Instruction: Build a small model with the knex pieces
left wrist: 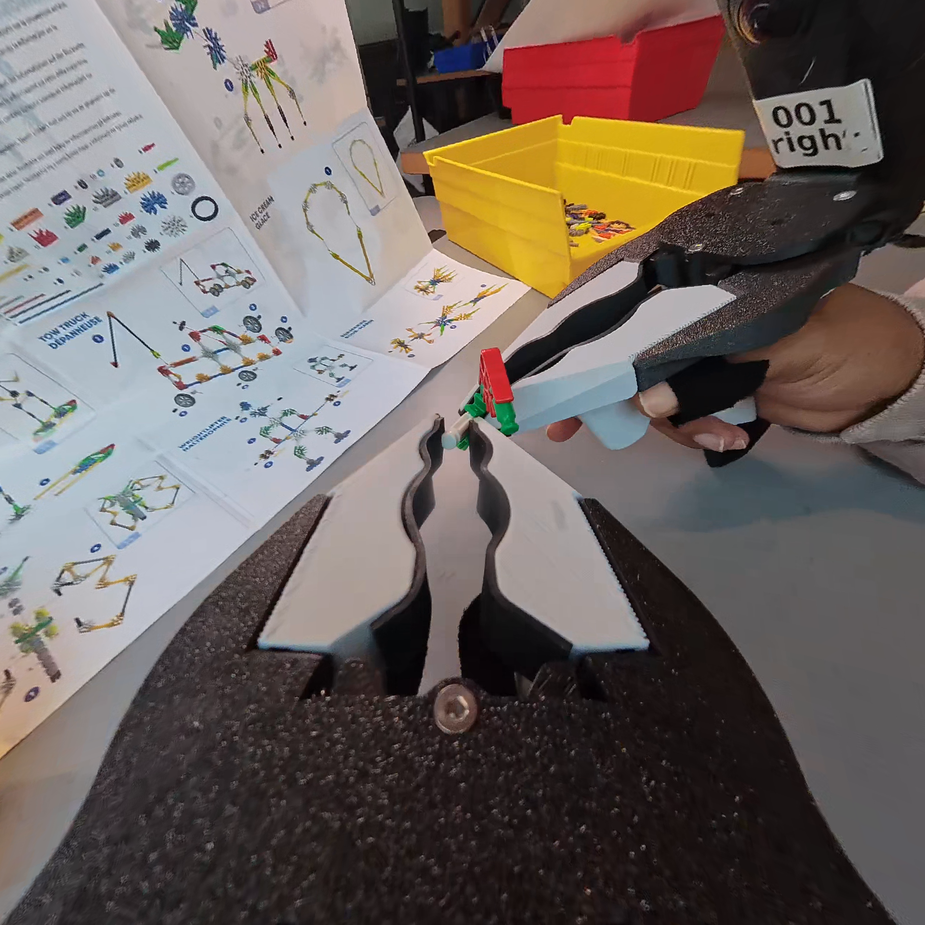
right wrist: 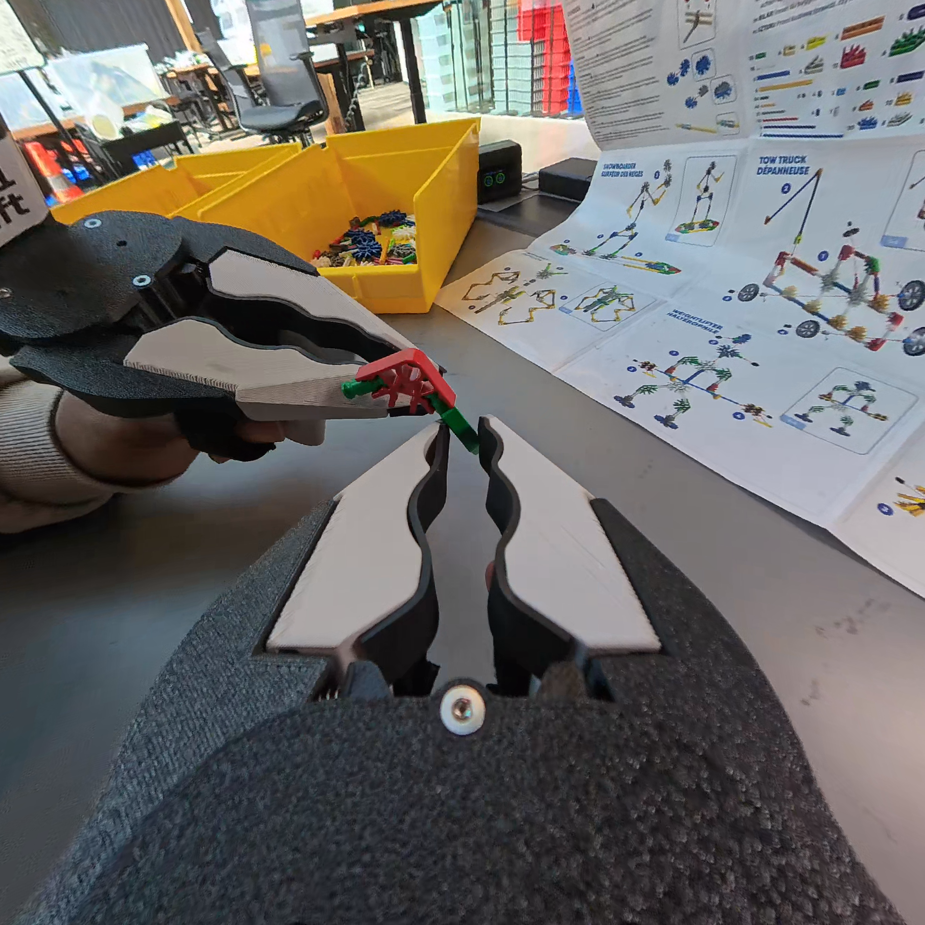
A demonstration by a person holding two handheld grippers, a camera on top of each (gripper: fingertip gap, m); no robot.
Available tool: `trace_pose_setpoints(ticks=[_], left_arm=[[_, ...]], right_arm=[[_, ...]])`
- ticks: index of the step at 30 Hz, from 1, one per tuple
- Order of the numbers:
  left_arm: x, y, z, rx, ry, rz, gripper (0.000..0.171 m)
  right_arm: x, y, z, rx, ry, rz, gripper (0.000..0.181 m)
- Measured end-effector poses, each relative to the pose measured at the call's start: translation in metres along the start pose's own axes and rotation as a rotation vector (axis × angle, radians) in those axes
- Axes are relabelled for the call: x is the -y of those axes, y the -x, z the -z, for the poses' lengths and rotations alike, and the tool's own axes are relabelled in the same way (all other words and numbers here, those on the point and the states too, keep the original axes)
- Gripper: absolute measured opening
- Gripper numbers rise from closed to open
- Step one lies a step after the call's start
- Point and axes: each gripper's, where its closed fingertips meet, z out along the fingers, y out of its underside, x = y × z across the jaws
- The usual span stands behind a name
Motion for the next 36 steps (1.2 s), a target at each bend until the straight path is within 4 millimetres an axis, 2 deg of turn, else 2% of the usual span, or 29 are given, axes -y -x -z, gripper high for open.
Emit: trace_pose_setpoints(ticks=[3,6,8,9,11,15,18,22,25,29,31,36], left_arm=[[0.002,0.000,0.000,-0.019,0.003,0.008,0.007],[0.003,-0.003,0.008,-0.152,-0.028,0.187,0.005],[0.003,-0.010,0.016,-0.278,-0.046,0.307,0.003],[0.005,-0.015,0.021,-0.337,-0.065,0.362,0.003],[0.012,-0.019,0.028,-0.407,-0.108,0.424,0.002],[0.034,-0.016,0.037,-0.428,-0.218,0.464,0.003],[0.046,-0.014,0.043,-0.341,-0.266,0.364,0.004],[0.050,-0.010,0.045,-0.230,-0.254,0.192,0.006],[0.043,-0.009,0.042,-0.236,-0.226,0.229,0.007],[0.031,-0.020,0.041,-0.485,-0.162,0.463,0.006],[0.025,-0.027,0.045,-0.597,-0.131,0.520,0.005],[-0.002,-0.043,0.048,-0.704,0.067,0.433,0.005]], right_arm=[[0.000,0.000,0.000,-0.021,0.005,0.102,0.008],[0.001,0.008,0.001,0.000,0.010,0.293,0.006],[-0.004,0.021,0.004,0.086,0.015,0.434,0.004],[-0.003,0.028,0.007,0.148,0.005,0.449,0.004],[0.001,0.038,0.011,0.261,-0.021,0.343,0.003],[0.020,0.053,0.015,0.442,-0.124,-0.009,0.003],[0.032,0.062,0.017,0.544,-0.189,-0.229,0.003],[0.037,0.064,0.015,0.564,-0.204,-0.326,0.003],[0.030,0.060,0.013,0.544,-0.163,-0.310,0.003],[0.015,0.061,0.018,0.609,-0.051,-0.232,0.004],[0.009,0.061,0.022,0.637,-0.005,-0.185,0.004],[-0.018,0.065,0.027,0.726,0.194,-0.072,0.004]])
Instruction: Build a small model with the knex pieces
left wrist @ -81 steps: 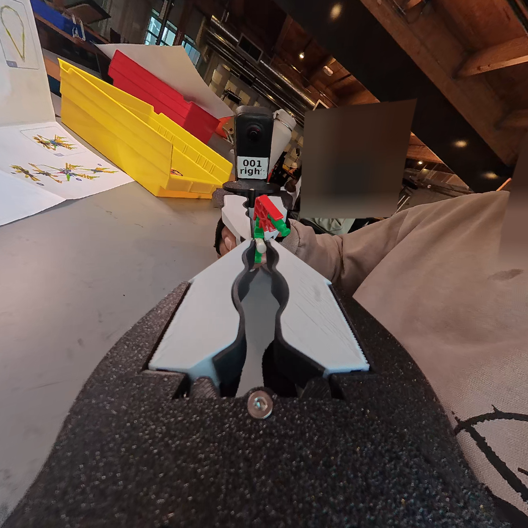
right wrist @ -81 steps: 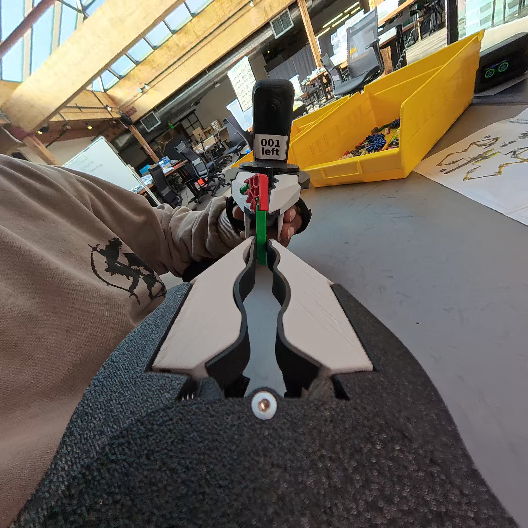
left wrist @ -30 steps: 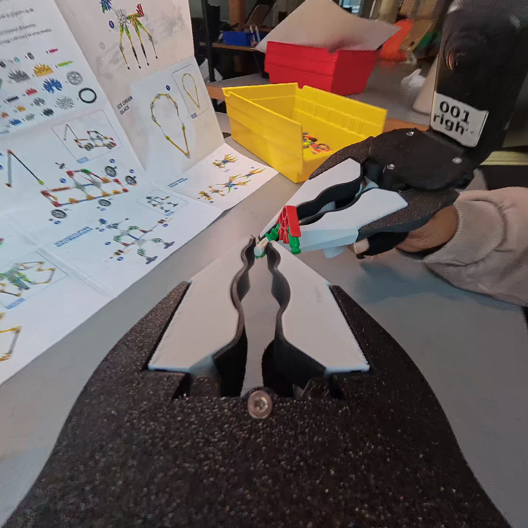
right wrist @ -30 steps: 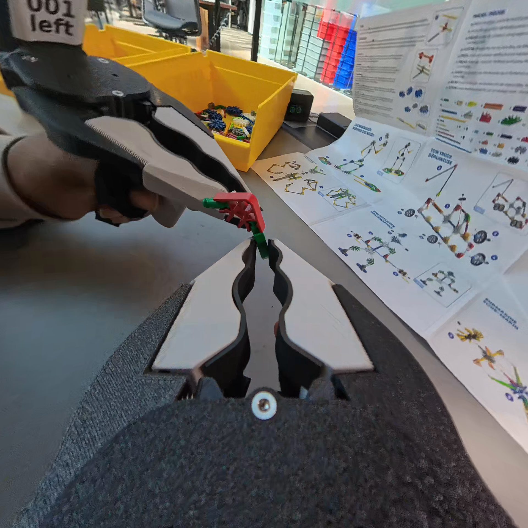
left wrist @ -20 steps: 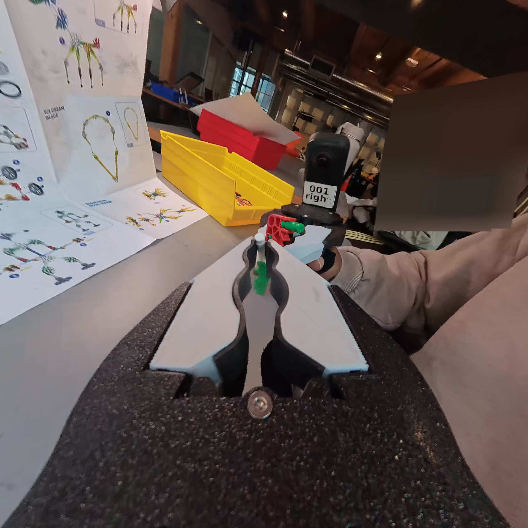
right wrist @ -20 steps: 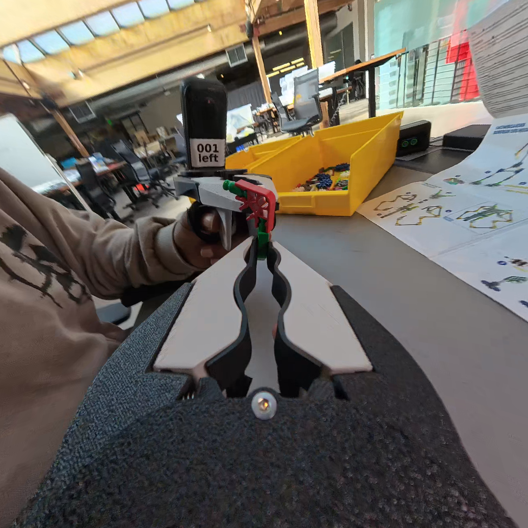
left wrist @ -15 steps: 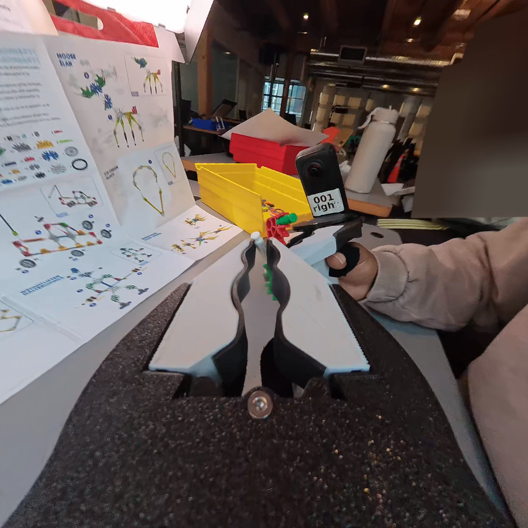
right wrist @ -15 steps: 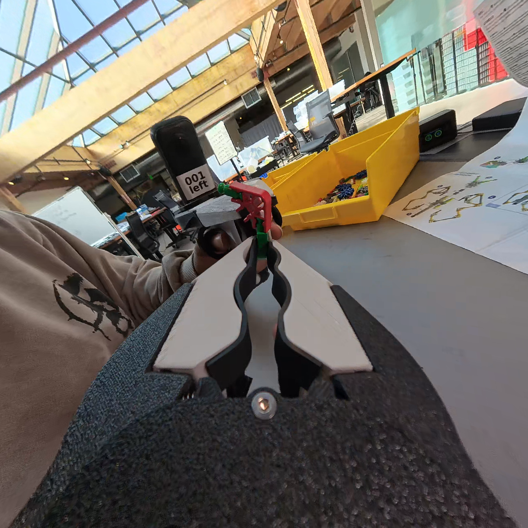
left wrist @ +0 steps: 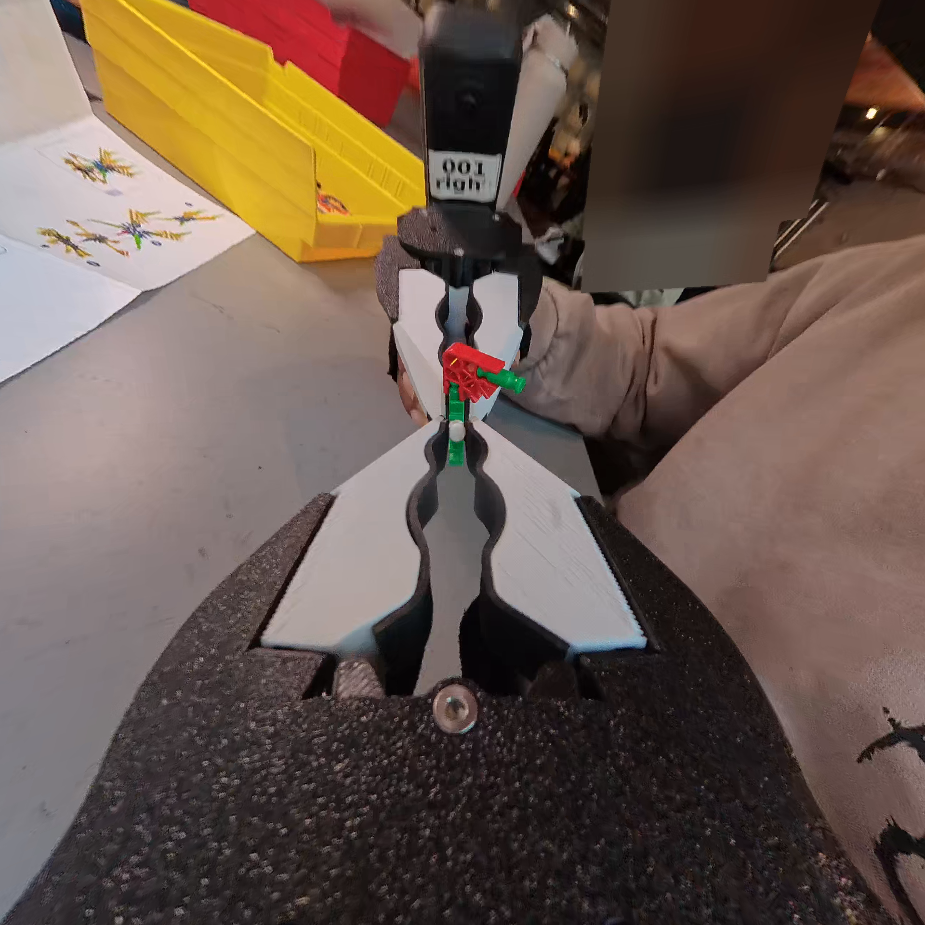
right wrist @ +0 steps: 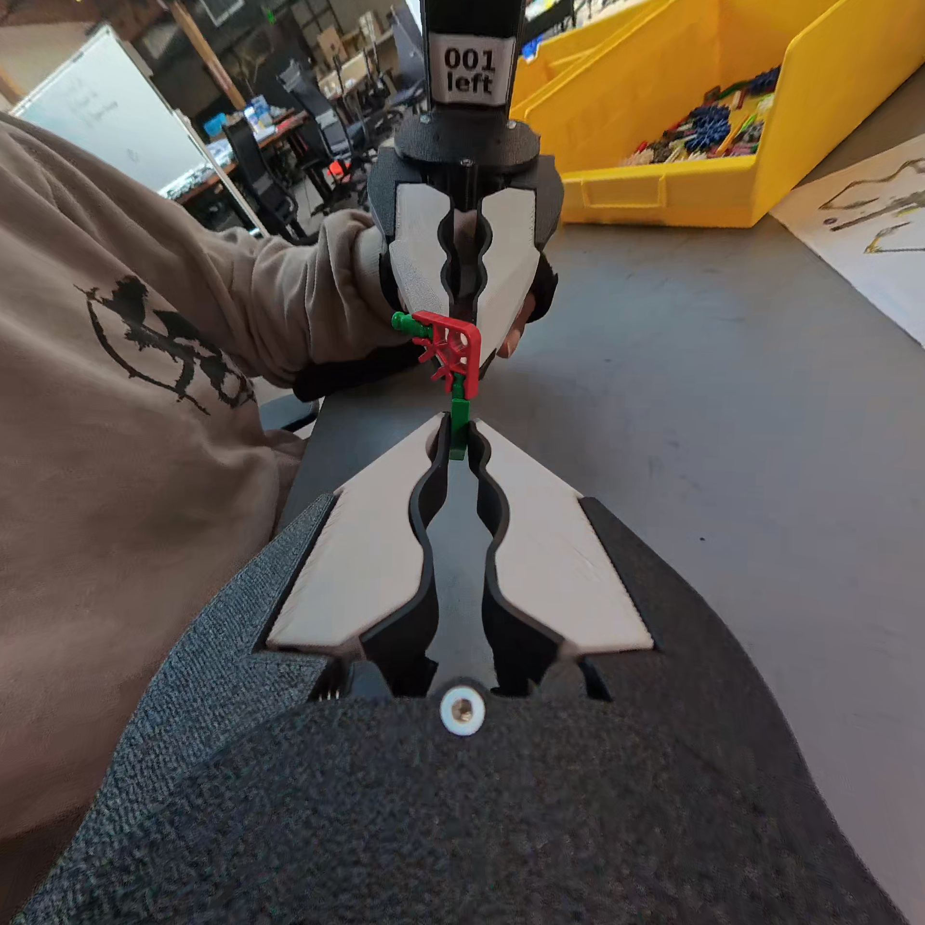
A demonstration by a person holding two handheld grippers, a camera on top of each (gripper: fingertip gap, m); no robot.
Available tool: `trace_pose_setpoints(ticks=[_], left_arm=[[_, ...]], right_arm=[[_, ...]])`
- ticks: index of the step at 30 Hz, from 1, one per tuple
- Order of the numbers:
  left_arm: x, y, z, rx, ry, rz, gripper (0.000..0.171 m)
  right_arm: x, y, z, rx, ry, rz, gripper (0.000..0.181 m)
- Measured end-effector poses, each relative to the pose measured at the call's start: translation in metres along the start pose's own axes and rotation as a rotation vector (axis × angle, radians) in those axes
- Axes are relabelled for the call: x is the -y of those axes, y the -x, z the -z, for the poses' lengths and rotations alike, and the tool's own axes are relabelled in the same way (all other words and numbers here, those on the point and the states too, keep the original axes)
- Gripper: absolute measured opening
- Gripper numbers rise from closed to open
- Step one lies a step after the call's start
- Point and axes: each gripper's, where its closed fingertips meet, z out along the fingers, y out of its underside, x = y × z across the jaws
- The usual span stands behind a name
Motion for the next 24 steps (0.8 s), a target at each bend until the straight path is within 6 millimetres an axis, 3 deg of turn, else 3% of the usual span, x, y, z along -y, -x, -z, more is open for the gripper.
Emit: trace_pose_setpoints(ticks=[4,9,14,19,24], left_arm=[[-0.018,0.011,-0.008,0.022,0.098,-0.007,0.004],[-0.016,0.016,-0.013,-0.032,0.039,0.089,0.004],[-0.027,0.014,-0.019,-0.015,0.119,0.055,0.004],[-0.028,0.016,-0.016,0.027,0.126,0.008,0.004],[-0.016,0.028,-0.010,0.143,0.042,-0.064,0.004]], right_arm=[[-0.017,-0.008,0.000,0.052,0.119,-0.024,0.004],[-0.017,-0.012,0.004,0.076,0.081,-0.091,0.004],[-0.027,-0.010,0.000,0.063,0.141,-0.067,0.004],[-0.024,-0.012,-0.001,0.041,0.122,-0.056,0.003],[-0.009,-0.026,0.000,-0.069,0.030,-0.040,0.003]])
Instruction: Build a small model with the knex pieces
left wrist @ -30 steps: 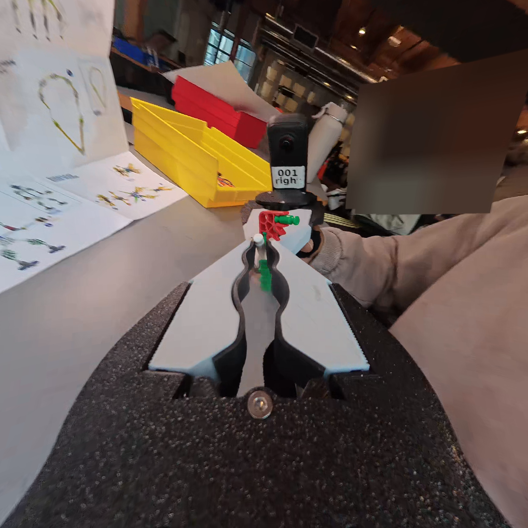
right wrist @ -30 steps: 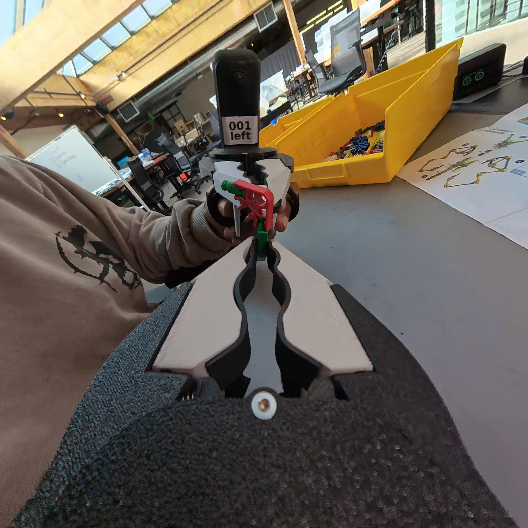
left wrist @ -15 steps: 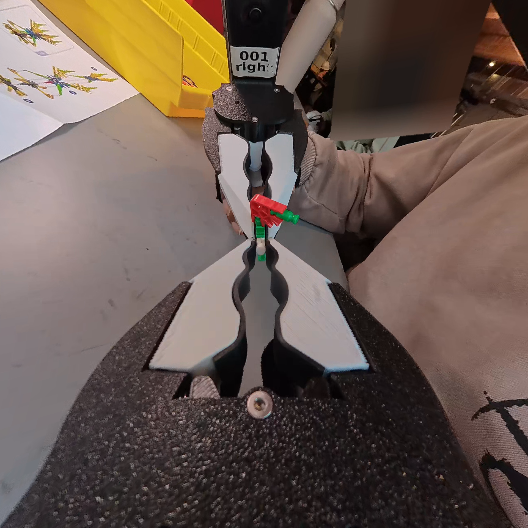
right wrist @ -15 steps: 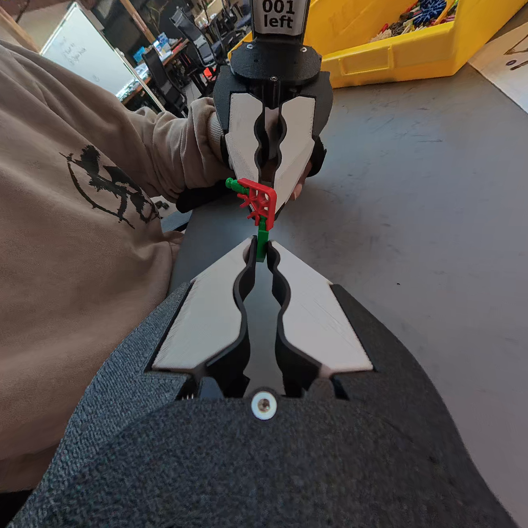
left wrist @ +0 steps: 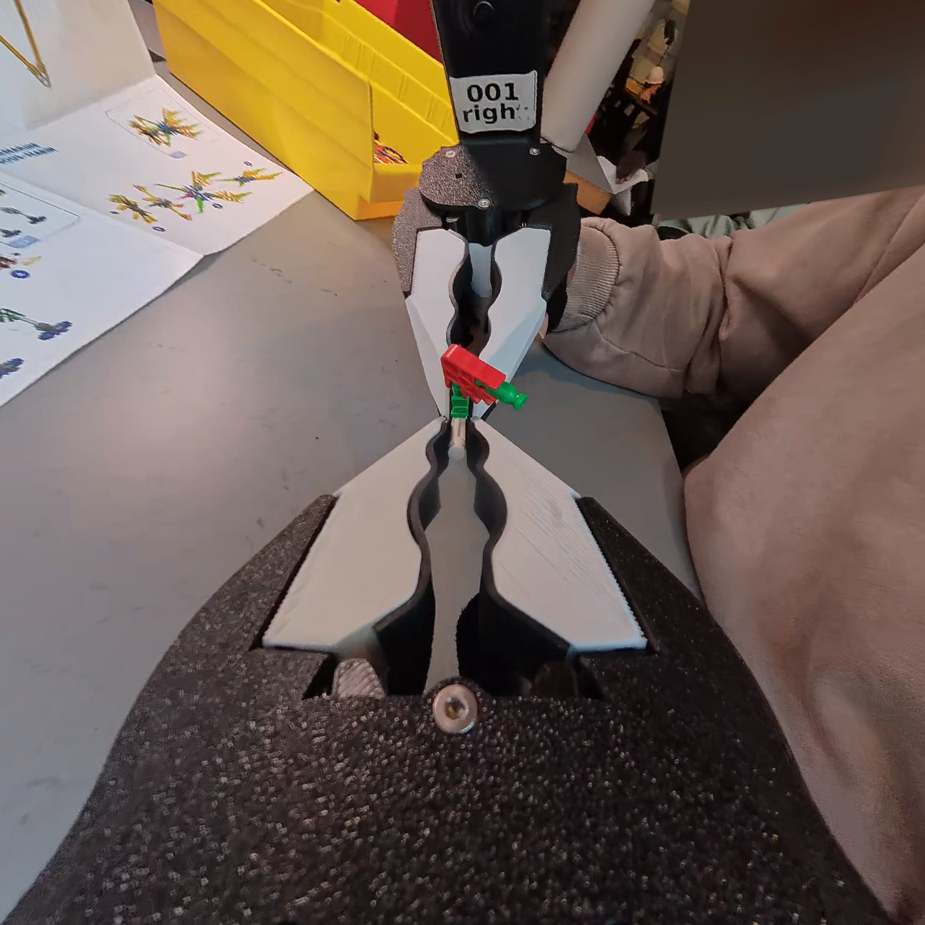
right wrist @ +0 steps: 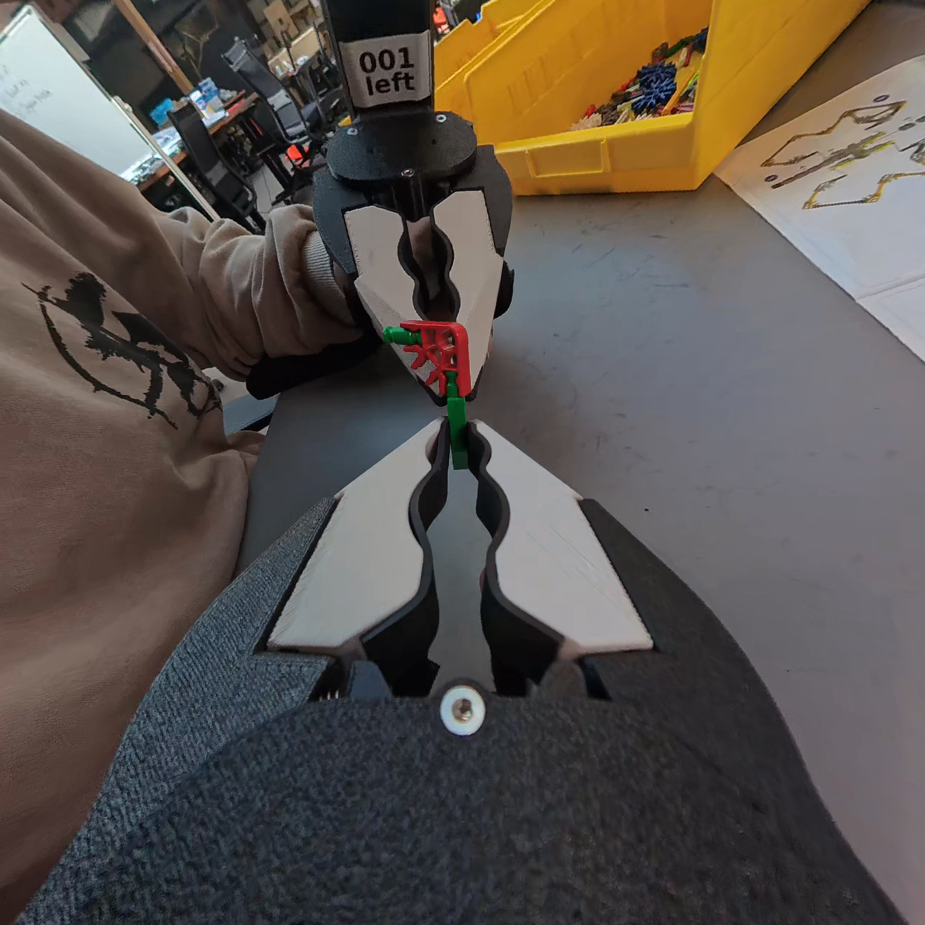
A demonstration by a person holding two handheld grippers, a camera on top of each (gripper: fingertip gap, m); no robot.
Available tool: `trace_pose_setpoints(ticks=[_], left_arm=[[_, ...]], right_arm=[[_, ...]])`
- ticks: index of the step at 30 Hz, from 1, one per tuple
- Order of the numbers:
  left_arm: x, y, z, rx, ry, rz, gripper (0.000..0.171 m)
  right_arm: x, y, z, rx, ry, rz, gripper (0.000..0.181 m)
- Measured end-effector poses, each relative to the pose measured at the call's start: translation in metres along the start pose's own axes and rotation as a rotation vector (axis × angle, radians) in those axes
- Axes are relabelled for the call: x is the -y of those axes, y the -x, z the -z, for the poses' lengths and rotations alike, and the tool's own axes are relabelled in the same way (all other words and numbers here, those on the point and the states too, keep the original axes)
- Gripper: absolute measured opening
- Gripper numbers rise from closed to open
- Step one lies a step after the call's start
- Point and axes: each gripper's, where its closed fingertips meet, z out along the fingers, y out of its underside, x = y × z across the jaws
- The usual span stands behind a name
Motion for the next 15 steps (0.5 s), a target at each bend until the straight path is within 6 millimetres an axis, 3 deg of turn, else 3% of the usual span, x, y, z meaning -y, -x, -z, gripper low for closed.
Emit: trace_pose_setpoints(ticks=[15], left_arm=[[0.057,0.017,0.011,0.551,-0.172,-0.399,0.004]], right_arm=[[0.059,-0.018,0.022,-0.519,-0.352,0.167,0.007]])
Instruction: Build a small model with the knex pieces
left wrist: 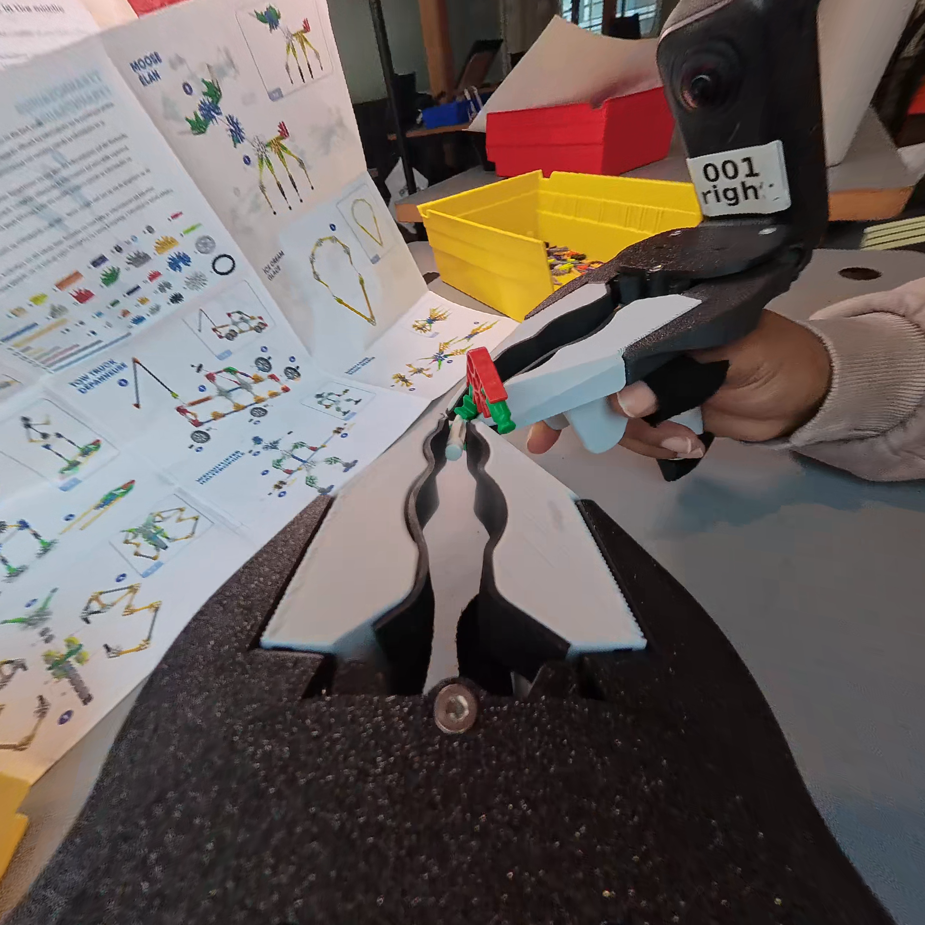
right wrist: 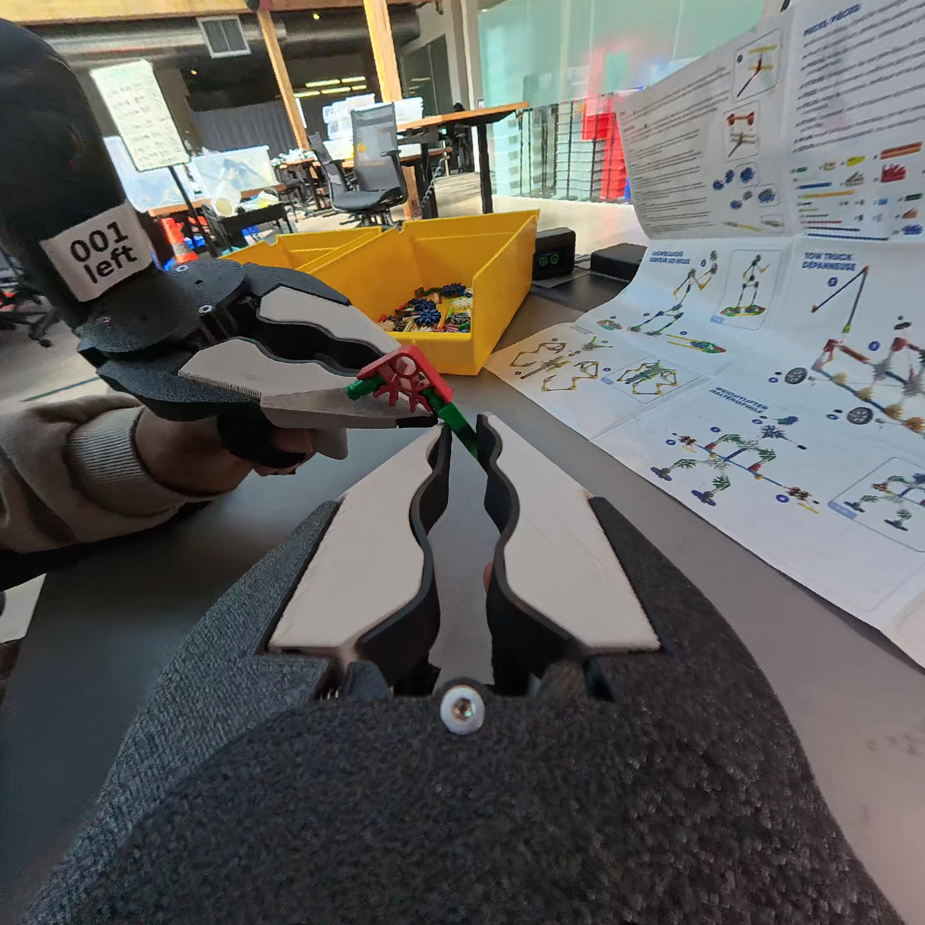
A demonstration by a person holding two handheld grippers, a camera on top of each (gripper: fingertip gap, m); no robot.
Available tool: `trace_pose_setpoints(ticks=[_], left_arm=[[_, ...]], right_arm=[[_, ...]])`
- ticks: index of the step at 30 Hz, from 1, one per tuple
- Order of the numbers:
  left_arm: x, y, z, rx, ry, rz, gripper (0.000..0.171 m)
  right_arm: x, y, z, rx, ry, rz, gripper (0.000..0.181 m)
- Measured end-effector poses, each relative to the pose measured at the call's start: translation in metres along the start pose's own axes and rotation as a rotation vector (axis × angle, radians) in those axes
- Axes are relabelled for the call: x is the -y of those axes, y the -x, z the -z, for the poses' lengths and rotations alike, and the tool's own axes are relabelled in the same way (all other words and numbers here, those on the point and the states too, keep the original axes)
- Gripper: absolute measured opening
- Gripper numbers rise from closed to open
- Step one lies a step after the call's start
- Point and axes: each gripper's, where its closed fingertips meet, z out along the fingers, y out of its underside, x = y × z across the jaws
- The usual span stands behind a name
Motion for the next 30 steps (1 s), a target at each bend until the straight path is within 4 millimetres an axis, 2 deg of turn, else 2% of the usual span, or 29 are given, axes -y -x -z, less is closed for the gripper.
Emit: trace_pose_setpoints(ticks=[5,8,10,14,17,20,22,25,30], left_arm=[[0.010,0.003,-0.004,0.103,0.016,-0.128,0.005],[0.015,0.006,-0.005,0.131,0.003,-0.128,0.005],[0.016,0.004,-0.004,0.113,-0.017,-0.099,0.006],[0.013,-0.007,0.001,-0.118,-0.024,0.114,0.007],[0.014,-0.009,0.008,-0.244,-0.031,0.202,0.012],[0.015,-0.008,0.010,-0.315,-0.031,0.263,0.011],[0.011,-0.007,0.008,-0.332,-0.012,0.258,0.011],[0.001,-0.008,0.003,-0.360,-0.002,0.247,0.012],[-0.008,-0.026,0.008,-0.538,-0.033,0.389,0.019]], right_arm=[[0.010,-0.005,0.003,-0.118,-0.026,0.106,0.007],[0.015,-0.007,0.003,-0.160,-0.027,0.173,0.006],[0.014,-0.005,0.005,-0.125,-0.029,0.140,0.007],[0.005,0.007,0.012,0.171,-0.024,-0.108,0.006],[0.003,0.021,0.015,0.324,0.003,-0.211,0.005],[0.009,0.019,0.017,0.342,-0.011,-0.263,0.004],[0.005,0.018,0.019,0.362,0.024,-0.282,0.004],[-0.006,0.019,0.020,0.399,0.096,-0.315,0.005],[-0.028,0.019,0.020,0.423,0.221,-0.314,0.005]])
